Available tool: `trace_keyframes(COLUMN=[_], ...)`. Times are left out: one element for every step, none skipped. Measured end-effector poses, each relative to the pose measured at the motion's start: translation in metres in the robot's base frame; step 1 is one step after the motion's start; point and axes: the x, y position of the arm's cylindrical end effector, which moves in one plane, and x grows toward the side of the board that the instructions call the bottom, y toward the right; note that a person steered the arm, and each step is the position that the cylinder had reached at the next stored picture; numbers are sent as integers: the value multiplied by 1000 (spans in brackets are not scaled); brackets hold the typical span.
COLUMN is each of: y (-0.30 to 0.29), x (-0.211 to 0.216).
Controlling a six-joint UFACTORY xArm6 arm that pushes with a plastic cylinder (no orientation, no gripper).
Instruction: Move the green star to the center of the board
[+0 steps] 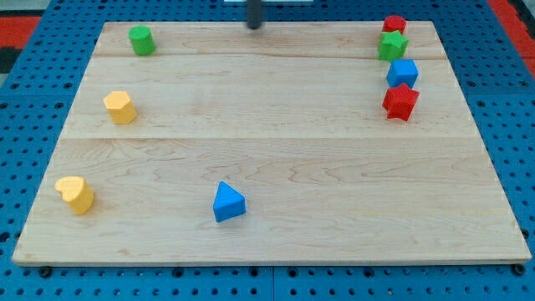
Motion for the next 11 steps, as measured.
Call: trace_keyframes(y=[-49,-112,-169,-157,-114,-103,-66,-34,-20,7,24], x=[0,0,1,49,71,101,129,166,209,195,187])
